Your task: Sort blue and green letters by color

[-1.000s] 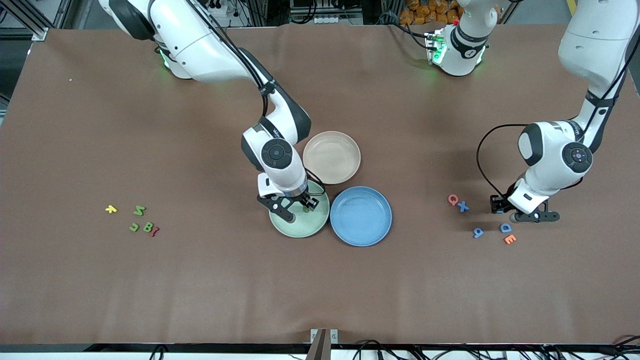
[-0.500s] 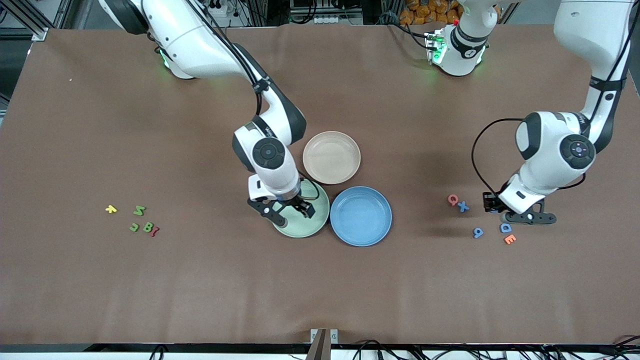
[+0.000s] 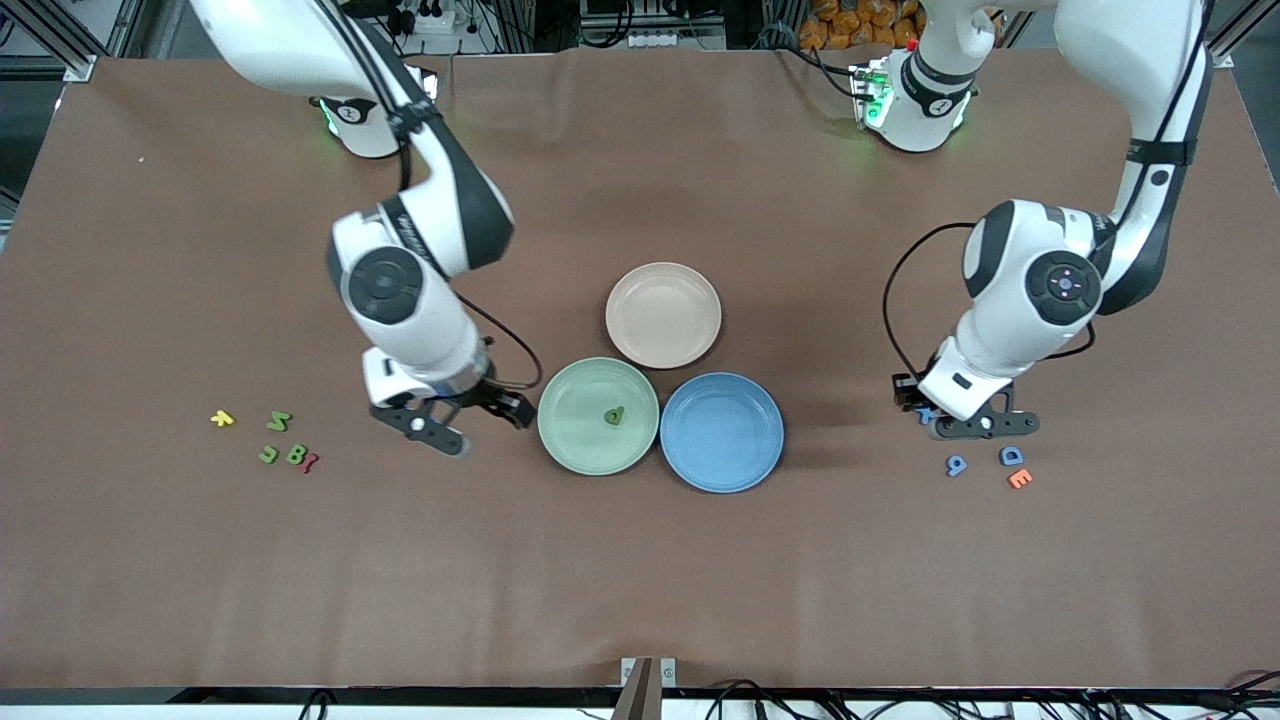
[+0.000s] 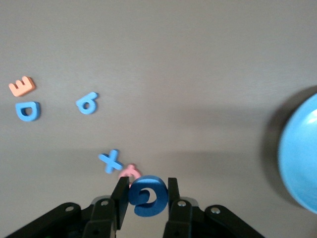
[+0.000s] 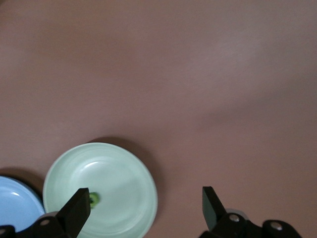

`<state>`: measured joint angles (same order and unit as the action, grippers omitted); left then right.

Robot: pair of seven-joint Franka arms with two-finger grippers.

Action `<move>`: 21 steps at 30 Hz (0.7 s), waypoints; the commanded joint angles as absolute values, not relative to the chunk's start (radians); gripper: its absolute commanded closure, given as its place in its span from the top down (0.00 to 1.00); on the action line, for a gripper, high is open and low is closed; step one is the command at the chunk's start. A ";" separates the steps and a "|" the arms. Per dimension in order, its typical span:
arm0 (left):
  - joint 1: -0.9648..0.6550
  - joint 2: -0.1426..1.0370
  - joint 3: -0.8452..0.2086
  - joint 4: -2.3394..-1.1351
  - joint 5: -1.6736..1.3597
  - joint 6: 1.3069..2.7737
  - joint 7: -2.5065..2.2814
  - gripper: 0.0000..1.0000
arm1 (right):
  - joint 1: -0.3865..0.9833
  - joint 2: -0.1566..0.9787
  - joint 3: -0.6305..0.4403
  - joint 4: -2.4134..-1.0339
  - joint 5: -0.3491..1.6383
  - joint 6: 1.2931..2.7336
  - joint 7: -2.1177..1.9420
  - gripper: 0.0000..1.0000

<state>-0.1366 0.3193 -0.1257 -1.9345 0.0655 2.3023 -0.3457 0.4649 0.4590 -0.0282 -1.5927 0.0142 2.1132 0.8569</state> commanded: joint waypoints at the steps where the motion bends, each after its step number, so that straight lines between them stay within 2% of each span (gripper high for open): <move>1: -0.193 0.316 -0.120 -1.888 0.074 2.249 -0.454 0.22 | 0.394 0.308 -0.018 -1.764 0.017 2.100 0.717 1.00; 15: -0.287 0.360 -0.124 -1.764 0.057 2.168 -0.626 0.22 | 0.170 0.137 -0.020 -1.960 0.000 2.103 0.298 1.00; 21: -0.333 0.411 -0.126 -1.707 0.048 2.166 -0.716 0.22 | 0.069 0.094 -0.020 -2.104 -0.002 2.259 0.135 1.00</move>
<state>-0.2953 0.3471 -0.1291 -1.7889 0.0614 2.1922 -0.6381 0.1414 0.1652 -0.0343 -1.9454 0.0124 2.1336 0.2513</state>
